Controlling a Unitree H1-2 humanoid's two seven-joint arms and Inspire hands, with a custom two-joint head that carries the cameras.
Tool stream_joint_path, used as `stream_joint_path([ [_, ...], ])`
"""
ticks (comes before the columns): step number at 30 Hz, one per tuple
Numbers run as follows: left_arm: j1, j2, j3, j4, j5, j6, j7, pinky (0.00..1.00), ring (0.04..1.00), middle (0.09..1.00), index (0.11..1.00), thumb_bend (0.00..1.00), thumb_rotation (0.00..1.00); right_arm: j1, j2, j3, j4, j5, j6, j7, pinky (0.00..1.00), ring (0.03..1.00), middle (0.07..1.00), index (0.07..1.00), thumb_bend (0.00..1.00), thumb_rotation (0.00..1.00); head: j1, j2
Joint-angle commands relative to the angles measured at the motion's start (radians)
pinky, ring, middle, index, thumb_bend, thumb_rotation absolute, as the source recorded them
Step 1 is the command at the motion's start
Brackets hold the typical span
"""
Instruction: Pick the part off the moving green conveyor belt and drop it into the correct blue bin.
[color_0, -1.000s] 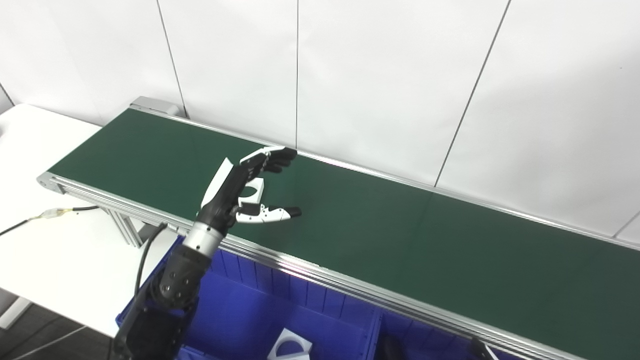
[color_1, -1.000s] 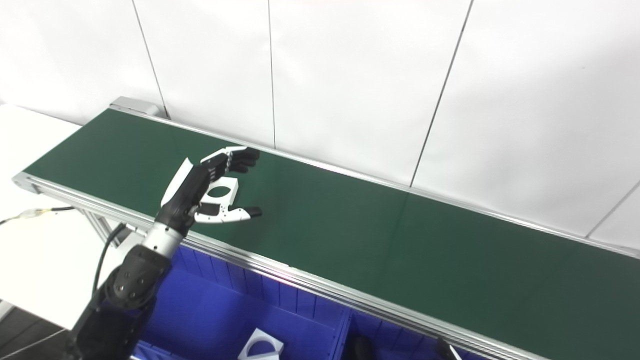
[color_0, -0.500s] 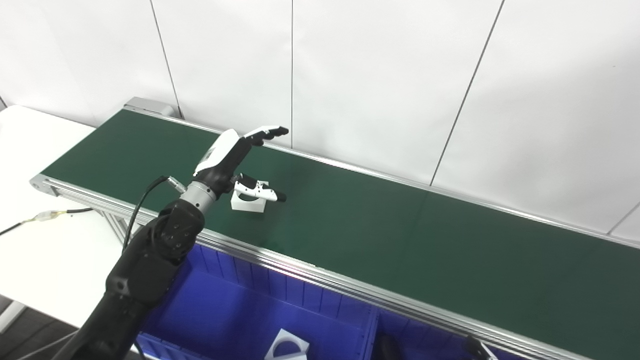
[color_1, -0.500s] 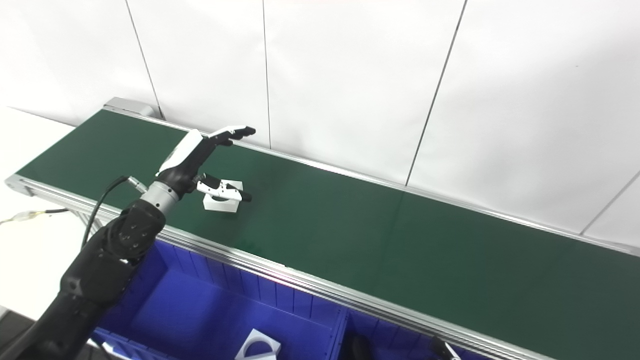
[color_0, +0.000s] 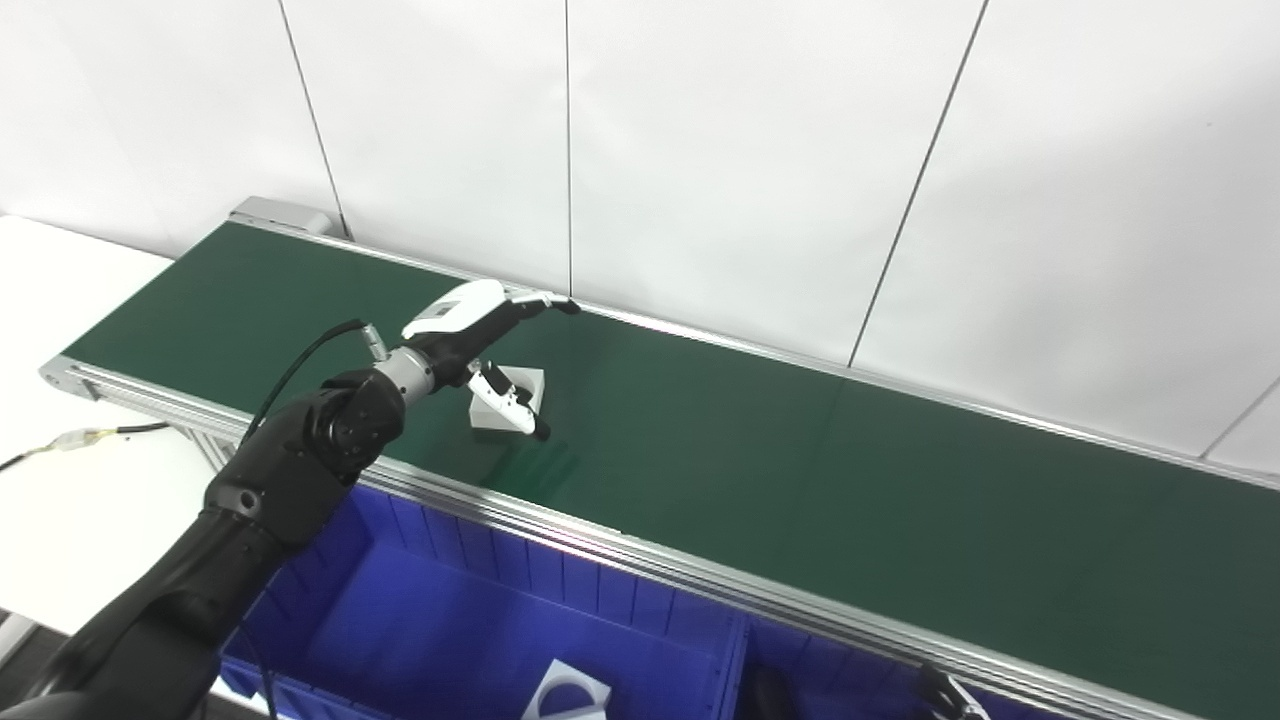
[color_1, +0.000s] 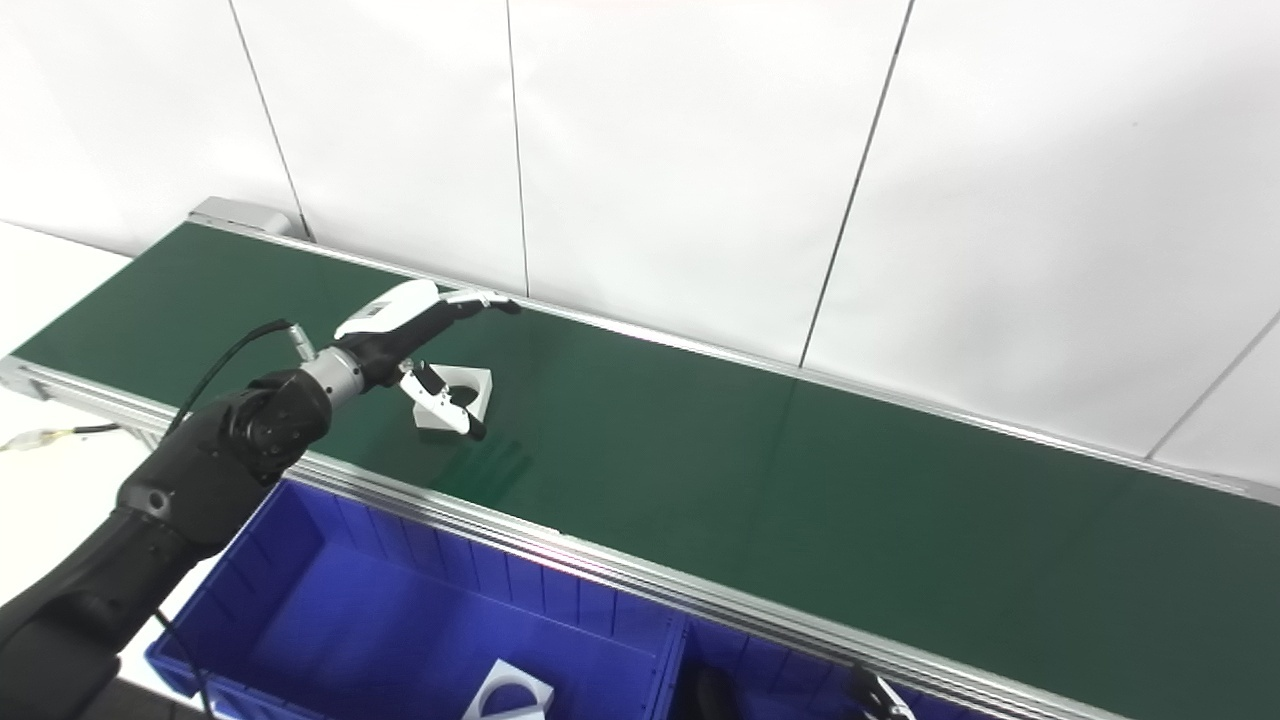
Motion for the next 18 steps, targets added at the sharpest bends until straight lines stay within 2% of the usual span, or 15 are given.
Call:
stream_joint_path([
  [1, -0.054, 0.031, -0.005, -0.002, 0.012, 0.01, 0.001, 0.91, 0.928, 0.94, 0.876, 0.99, 0.18, -0.005, -0.003, -0.004, -0.033, 0.003, -0.051, -0.007, 0.65, 0.751, 0.809, 0.828, 0.74, 0.0, -0.001, 0.001],
  [7, -0.071, 0.021, -0.034, 0.01, 0.018, 0.031, -0.017, 1.0, 0.98, 0.952, 0.875, 0.97, 0.16, -0.006, -0.005, -0.006, -0.041, 0.007, -0.051, -0.006, 0.64, 0.733, 0.802, 0.82, 0.74, 0.0, -0.008, 0.003],
  [11, -0.09, 0.017, -0.066, 0.019, 0.033, 0.059, -0.047, 1.0, 0.999, 0.964, 0.882, 0.97, 0.19, -0.005, -0.004, -0.007, -0.044, 0.011, -0.051, -0.002, 0.65, 0.739, 0.802, 0.821, 0.74, 0.0, -0.011, 0.003],
  [18, -0.121, -0.006, -0.091, 0.079, 0.043, 0.04, -0.028, 1.0, 1.0, 0.953, 0.88, 0.97, 0.17, 0.002, -0.002, -0.01, -0.057, 0.014, -0.051, -0.001, 0.64, 0.736, 0.8, 0.814, 0.75, 0.0, -0.019, 0.008],
])
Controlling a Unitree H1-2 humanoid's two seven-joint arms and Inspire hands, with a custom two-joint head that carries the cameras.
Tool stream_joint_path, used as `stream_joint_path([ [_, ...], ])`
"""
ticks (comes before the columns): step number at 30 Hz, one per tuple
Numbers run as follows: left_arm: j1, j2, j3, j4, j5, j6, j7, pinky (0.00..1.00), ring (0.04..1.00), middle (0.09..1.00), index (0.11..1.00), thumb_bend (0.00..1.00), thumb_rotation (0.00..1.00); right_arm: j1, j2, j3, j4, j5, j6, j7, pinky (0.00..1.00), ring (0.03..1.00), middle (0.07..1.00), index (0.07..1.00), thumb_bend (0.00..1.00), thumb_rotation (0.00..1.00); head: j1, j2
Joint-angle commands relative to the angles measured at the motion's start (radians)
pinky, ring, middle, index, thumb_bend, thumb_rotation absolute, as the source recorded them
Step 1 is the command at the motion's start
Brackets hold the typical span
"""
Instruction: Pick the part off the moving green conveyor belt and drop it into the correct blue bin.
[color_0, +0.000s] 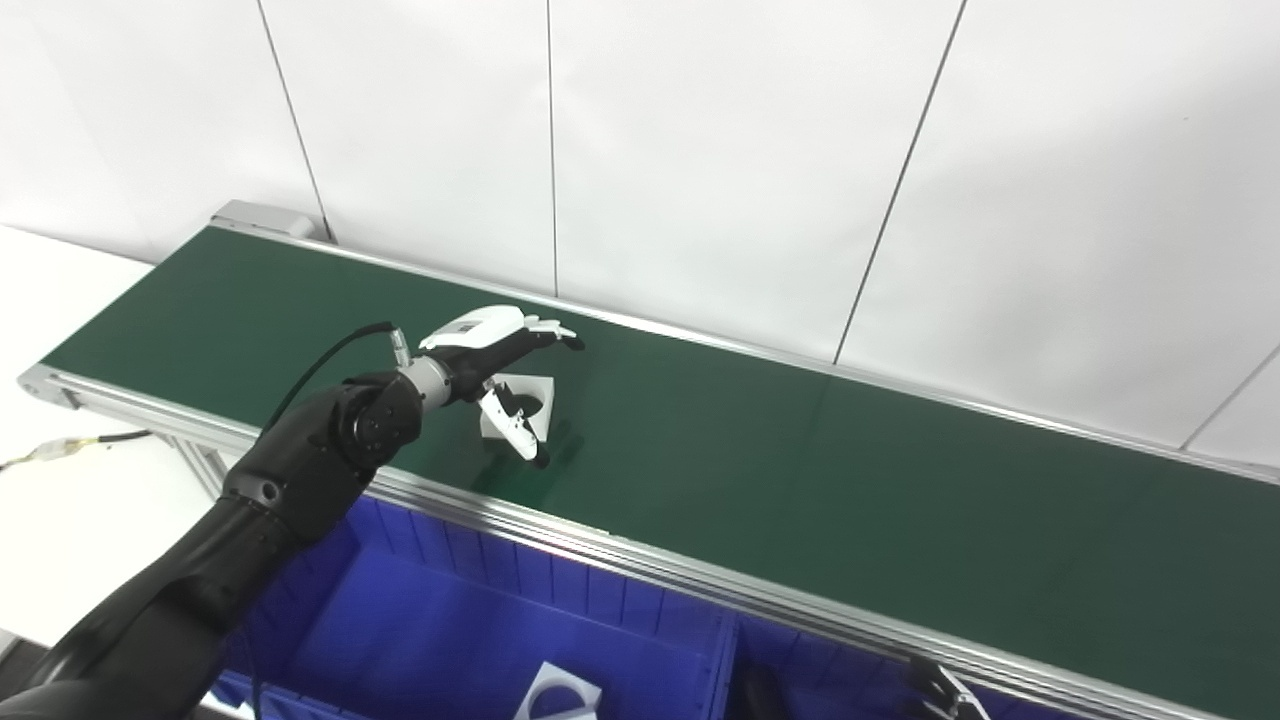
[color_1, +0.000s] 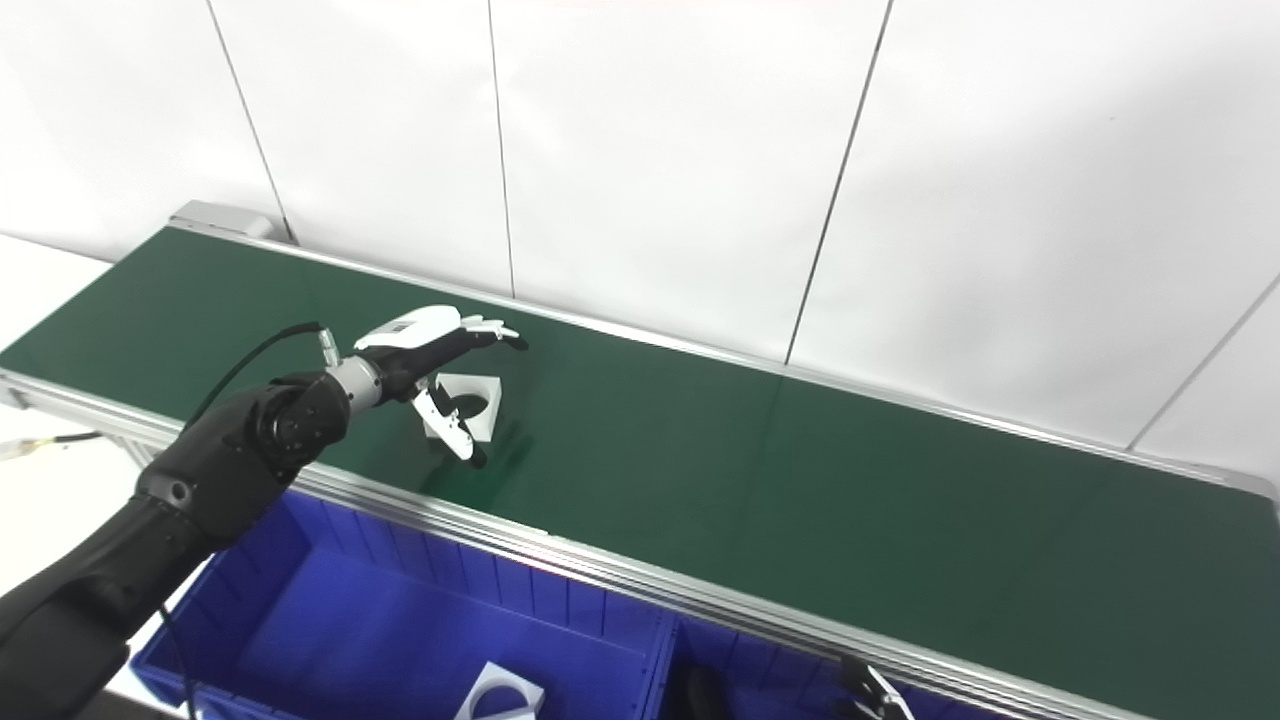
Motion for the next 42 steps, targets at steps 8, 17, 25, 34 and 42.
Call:
stream_joint_path([
  [8, -0.129, -0.034, -0.002, 0.129, -0.014, 0.002, 0.025, 1.0, 1.0, 0.931, 0.854, 0.95, 0.08, -0.004, -0.001, -0.007, -0.047, 0.008, -0.051, 0.0, 0.63, 0.734, 0.796, 0.813, 0.75, 0.0, -0.008, 0.007],
  [17, -0.182, -0.08, -0.008, 0.282, -0.035, -0.048, 0.076, 1.0, 0.942, 0.883, 0.816, 0.94, 0.0, 0.008, -0.01, -0.007, -0.065, 0.001, -0.051, -0.003, 0.64, 0.73, 0.799, 0.816, 0.74, 0.0, -0.019, 0.017],
  [25, -0.194, -0.112, -0.003, 0.398, -0.069, -0.148, 0.154, 0.74, 0.738, 0.757, 0.73, 0.84, 0.0, 0.025, -0.014, -0.016, -0.089, 0.009, -0.051, 0.004, 0.64, 0.732, 0.802, 0.813, 0.75, 0.0, -0.028, 0.03],
  [34, -0.187, -0.106, -0.062, 0.443, -0.049, -0.15, 0.138, 0.74, 0.665, 0.718, 0.701, 0.82, 0.0, 0.041, -0.011, -0.021, -0.105, 0.013, -0.051, 0.012, 0.65, 0.739, 0.805, 0.819, 0.74, 0.0, -0.027, 0.051],
  [42, -0.182, -0.089, -0.143, 0.497, 0.015, -0.212, 0.217, 0.49, 0.444, 0.506, 0.477, 0.47, 0.0, 0.048, -0.002, -0.027, -0.112, 0.006, -0.051, 0.014, 0.66, 0.745, 0.811, 0.826, 0.73, 0.0, -0.031, 0.066],
])
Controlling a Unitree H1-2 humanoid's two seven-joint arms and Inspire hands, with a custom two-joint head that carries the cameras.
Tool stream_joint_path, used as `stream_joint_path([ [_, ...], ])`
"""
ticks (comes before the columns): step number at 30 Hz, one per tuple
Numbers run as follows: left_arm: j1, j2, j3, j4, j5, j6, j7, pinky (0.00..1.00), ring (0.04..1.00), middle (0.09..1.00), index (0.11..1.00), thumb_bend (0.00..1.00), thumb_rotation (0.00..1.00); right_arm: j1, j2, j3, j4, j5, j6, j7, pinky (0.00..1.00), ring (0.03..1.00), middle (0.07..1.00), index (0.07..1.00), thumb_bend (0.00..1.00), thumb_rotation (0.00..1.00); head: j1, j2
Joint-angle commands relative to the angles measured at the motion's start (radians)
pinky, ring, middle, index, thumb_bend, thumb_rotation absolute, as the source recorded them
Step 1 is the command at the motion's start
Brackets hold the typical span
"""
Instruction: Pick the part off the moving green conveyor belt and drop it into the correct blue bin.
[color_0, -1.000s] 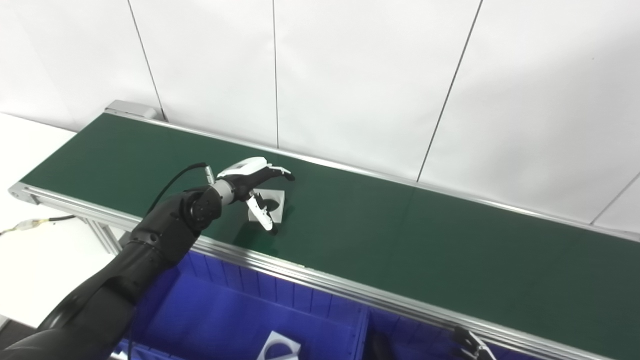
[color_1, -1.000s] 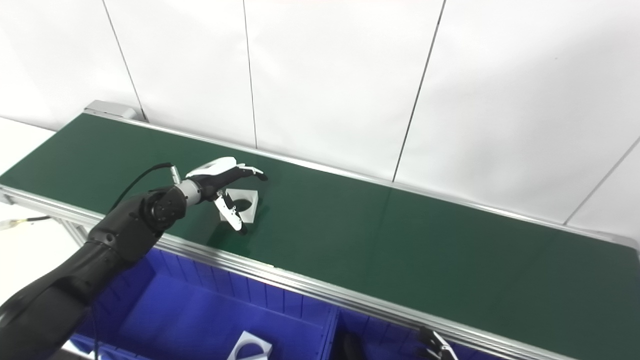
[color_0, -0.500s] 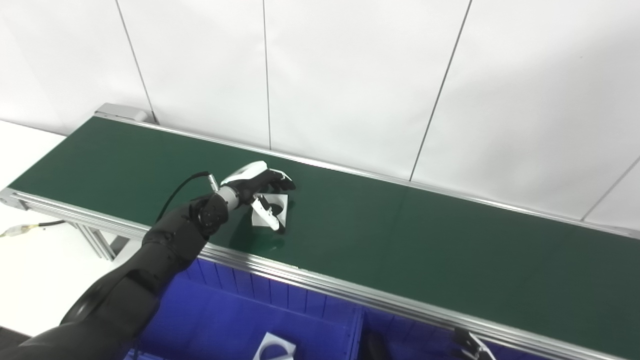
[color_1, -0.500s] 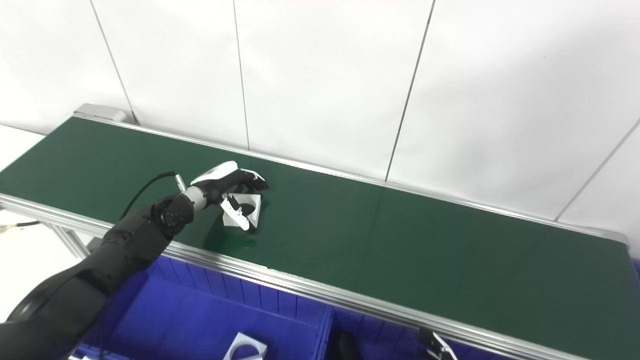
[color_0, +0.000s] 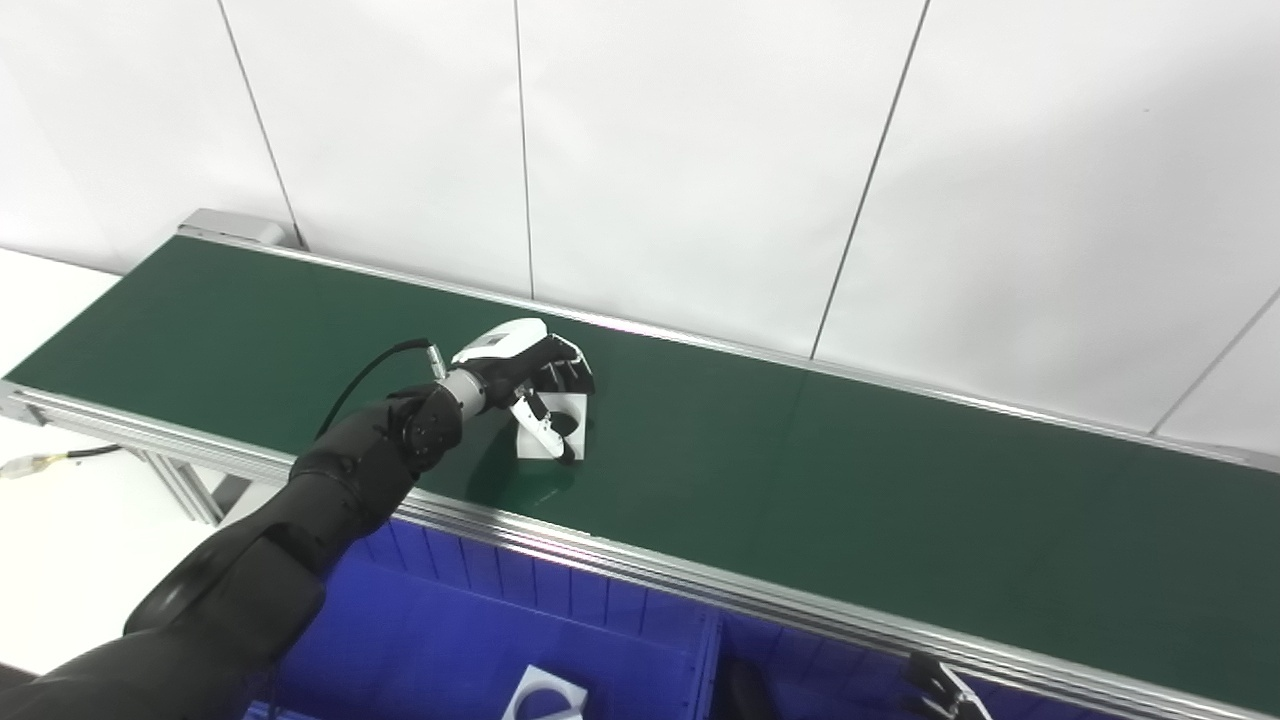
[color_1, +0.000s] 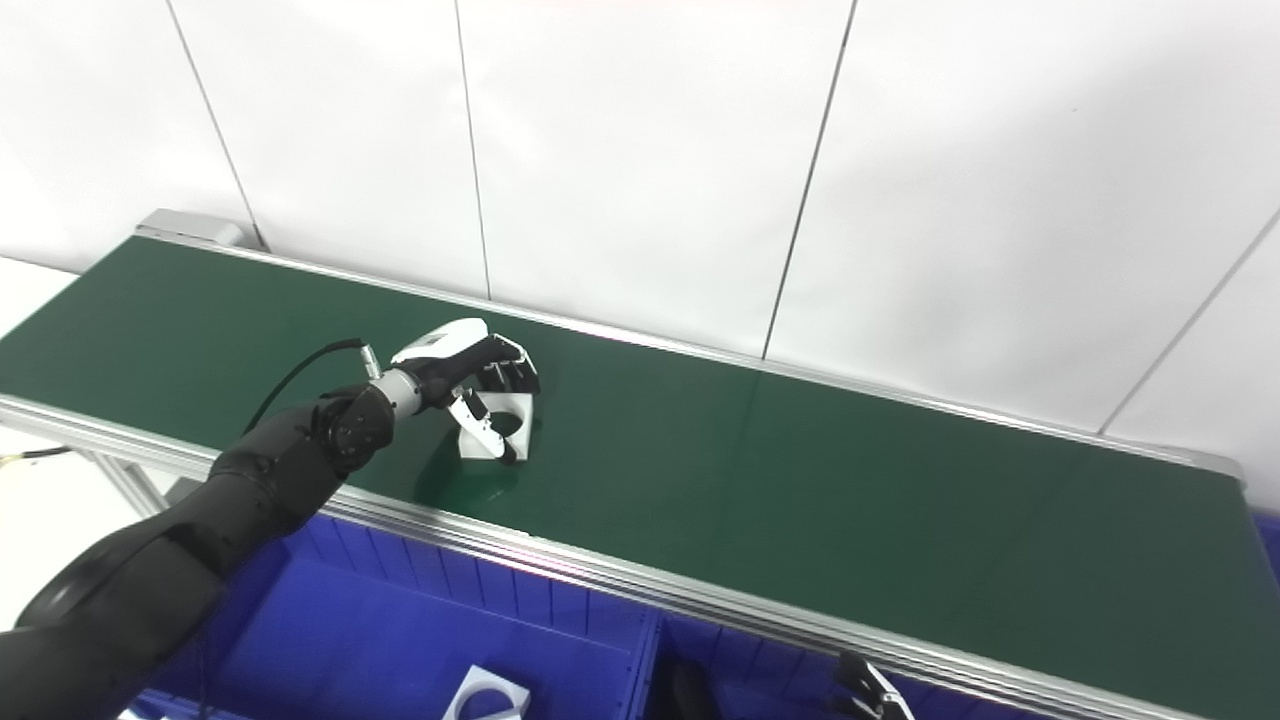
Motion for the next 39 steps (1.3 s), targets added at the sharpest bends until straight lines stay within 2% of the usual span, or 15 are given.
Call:
stream_joint_path([
  [1, 0.008, 0.027, -0.022, 0.016, 0.031, -0.011, 0.002, 0.51, 0.447, 0.495, 0.476, 0.48, 0.0, -0.002, 0.003, -0.01, -0.037, 0.0, -0.051, 0.0, 0.66, 0.746, 0.812, 0.826, 0.73, 0.0, 0.0, 0.002],
  [3, 0.009, 0.028, -0.036, 0.022, 0.035, -0.021, 0.013, 0.49, 0.452, 0.488, 0.474, 0.48, 0.0, -0.002, 0.003, -0.01, -0.04, -0.006, -0.051, -0.004, 0.66, 0.747, 0.813, 0.825, 0.73, 0.0, 0.0, 0.002],
  [7, 0.016, 0.032, -0.081, 0.045, 0.076, -0.053, 0.082, 0.45, 0.457, 0.494, 0.462, 0.48, 0.0, 0.002, -0.001, -0.006, -0.041, -0.021, -0.051, -0.016, 0.65, 0.749, 0.819, 0.828, 0.72, 0.0, -0.001, 0.007],
  [12, 0.025, 0.037, -0.108, 0.032, 0.092, -0.06, 0.134, 0.44, 0.457, 0.498, 0.455, 0.48, 0.0, 0.004, 0.002, -0.009, -0.046, -0.025, -0.051, -0.021, 0.66, 0.748, 0.819, 0.824, 0.71, 0.0, 0.0, 0.008],
  [17, 0.036, 0.033, -0.091, 0.018, 0.065, -0.079, 0.16, 0.45, 0.452, 0.492, 0.467, 0.48, 0.0, 0.001, 0.006, -0.009, -0.044, -0.014, -0.051, -0.016, 0.68, 0.755, 0.823, 0.824, 0.7, 0.0, -0.001, 0.009],
  [22, 0.057, 0.026, -0.041, -0.022, 0.023, -0.122, 0.183, 0.46, 0.44, 0.48, 0.473, 0.48, 0.0, -0.006, 0.006, -0.006, -0.038, -0.011, -0.051, -0.016, 0.68, 0.763, 0.825, 0.825, 0.69, 0.0, 0.001, 0.005],
  [25, 0.074, 0.022, 0.0, -0.06, -0.021, -0.128, 0.164, 0.46, 0.431, 0.478, 0.479, 0.48, 0.0, -0.011, 0.009, -0.004, -0.035, -0.016, -0.051, -0.021, 0.69, 0.763, 0.825, 0.827, 0.68, 0.0, -0.003, 0.001],
  [28, 0.106, 0.014, 0.058, -0.126, -0.111, -0.138, 0.119, 0.45, 0.43, 0.483, 0.478, 0.48, 0.0, -0.017, 0.012, 0.001, -0.031, -0.022, -0.051, -0.028, 0.69, 0.768, 0.825, 0.825, 0.69, 0.0, -0.008, 0.001],
  [31, 0.145, 0.003, 0.117, -0.221, -0.192, -0.116, 0.062, 0.48, 0.438, 0.48, 0.458, 0.48, 0.0, -0.02, 0.012, 0.006, -0.028, -0.027, -0.051, -0.032, 0.69, 0.767, 0.824, 0.829, 0.68, 0.0, -0.011, 0.0],
  [39, 0.249, -0.019, 0.228, -0.495, -0.356, -0.028, -0.062, 0.44, 0.466, 0.477, 0.452, 0.48, 0.0, -0.02, 0.008, 0.031, -0.026, -0.043, -0.051, -0.057, 0.7, 0.771, 0.816, 0.819, 0.69, 0.0, -0.015, 0.003],
])
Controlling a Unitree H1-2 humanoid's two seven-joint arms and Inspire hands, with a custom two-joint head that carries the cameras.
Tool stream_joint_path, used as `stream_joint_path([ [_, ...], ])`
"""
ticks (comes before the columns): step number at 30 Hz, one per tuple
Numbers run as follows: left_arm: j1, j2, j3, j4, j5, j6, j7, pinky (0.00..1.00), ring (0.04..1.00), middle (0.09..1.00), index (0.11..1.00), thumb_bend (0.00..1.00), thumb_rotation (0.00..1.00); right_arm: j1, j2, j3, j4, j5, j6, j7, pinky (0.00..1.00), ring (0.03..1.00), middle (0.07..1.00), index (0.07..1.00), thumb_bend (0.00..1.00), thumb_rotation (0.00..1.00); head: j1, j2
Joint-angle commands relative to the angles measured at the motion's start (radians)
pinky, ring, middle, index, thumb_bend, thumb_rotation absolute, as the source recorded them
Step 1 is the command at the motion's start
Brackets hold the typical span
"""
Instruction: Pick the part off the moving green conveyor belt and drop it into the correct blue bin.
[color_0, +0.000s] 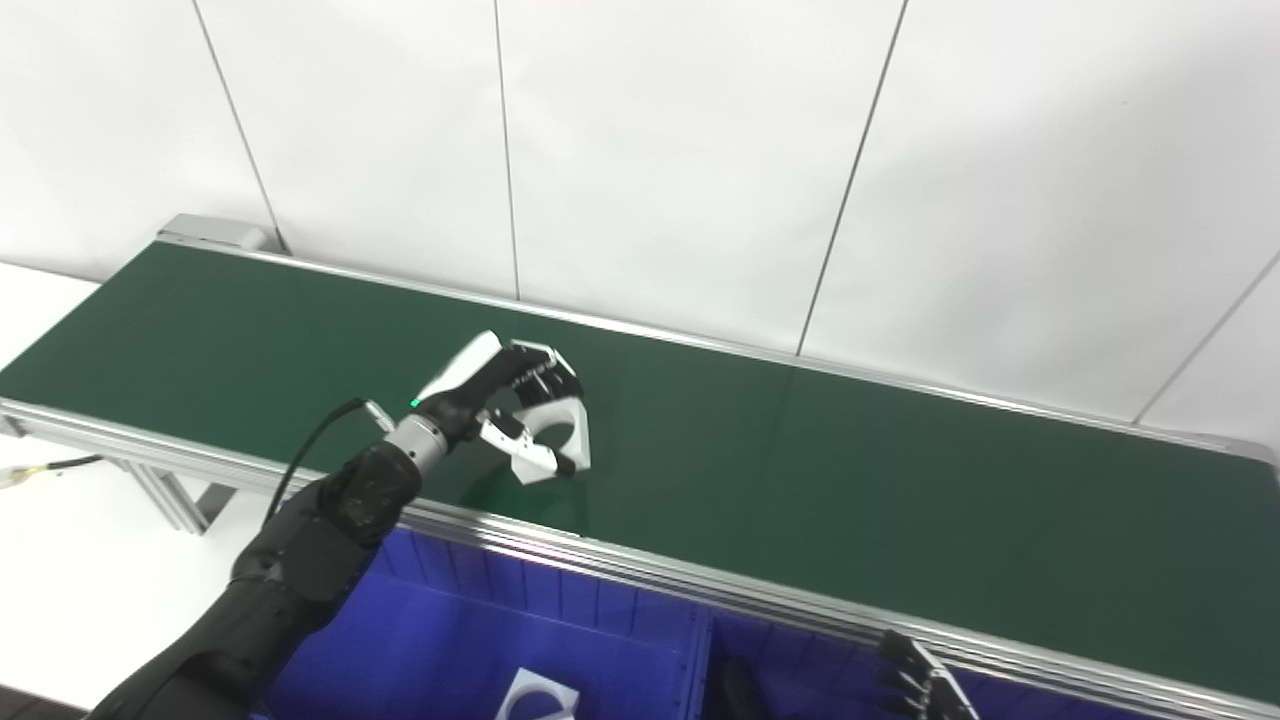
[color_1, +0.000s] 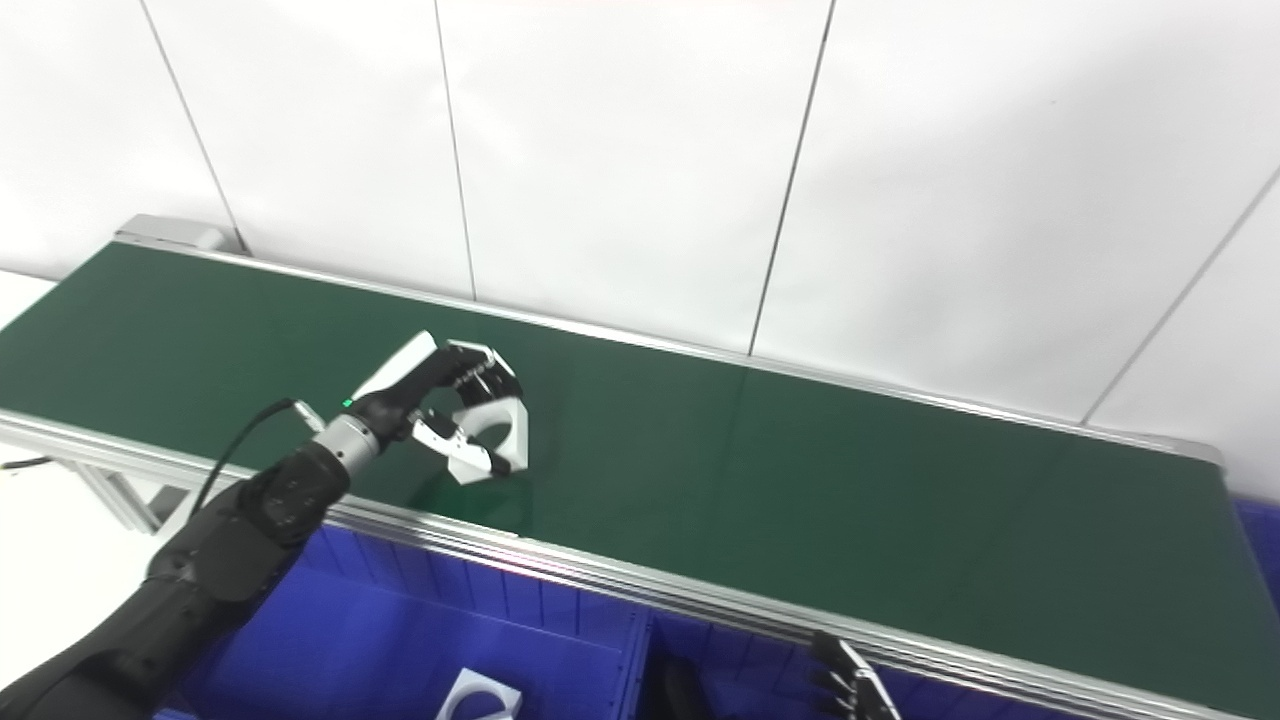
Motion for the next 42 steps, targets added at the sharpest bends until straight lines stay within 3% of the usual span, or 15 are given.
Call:
stream_joint_path([
  [1, 0.011, 0.0, 0.031, -0.107, -0.076, 0.032, -0.041, 0.44, 0.468, 0.477, 0.45, 0.48, 0.0, -0.005, -0.002, 0.001, -0.022, -0.003, -0.051, -0.015, 0.7, 0.775, 0.816, 0.818, 0.69, 0.0, 0.003, 0.003],
  [6, 0.099, -0.011, 0.071, -0.319, -0.157, 0.135, -0.105, 0.44, 0.473, 0.482, 0.442, 0.48, 0.0, -0.004, -0.008, 0.009, -0.023, -0.009, -0.051, -0.015, 0.71, 0.794, 0.825, 0.827, 0.68, 0.0, 0.007, 0.009],
  [12, 0.169, -0.031, 0.095, -0.449, -0.219, 0.202, -0.147, 0.45, 0.464, 0.483, 0.454, 0.48, 0.0, -0.002, -0.008, 0.016, -0.022, -0.007, -0.051, -0.012, 0.71, 0.797, 0.835, 0.832, 0.67, 0.0, 0.007, 0.025],
  [23, 0.318, -0.069, 0.121, -0.526, -0.319, 0.202, -0.197, 0.4, 0.454, 0.495, 0.477, 0.48, 0.0, 0.01, -0.011, 0.044, -0.038, -0.021, -0.051, -0.03, 0.72, 0.79, 0.83, 0.826, 0.65, 0.0, -0.024, 0.075],
  [26, 0.37, -0.087, 0.126, -0.57, -0.336, 0.229, -0.198, 0.4, 0.466, 0.506, 0.478, 0.48, 0.0, 0.012, -0.011, 0.045, -0.04, -0.019, -0.051, -0.027, 0.71, 0.793, 0.831, 0.827, 0.65, 0.0, -0.038, 0.098],
  [32, 0.429, -0.075, 0.1, -0.607, -0.341, 0.213, -0.257, 0.4, 0.458, 0.493, 0.479, 0.48, 0.0, 0.017, -0.015, 0.032, -0.061, 0.007, -0.051, 0.006, 0.72, 0.797, 0.834, 0.83, 0.65, 0.0, -0.049, 0.13],
  [42, 0.481, -0.079, 0.058, -0.669, -0.34, 0.278, -0.319, 0.4, 0.446, 0.479, 0.491, 0.48, 0.0, 0.024, 0.0, 0.001, -0.084, 0.005, -0.05, 0.047, 0.71, 0.787, 0.823, 0.824, 0.66, 0.0, -0.076, 0.196],
])
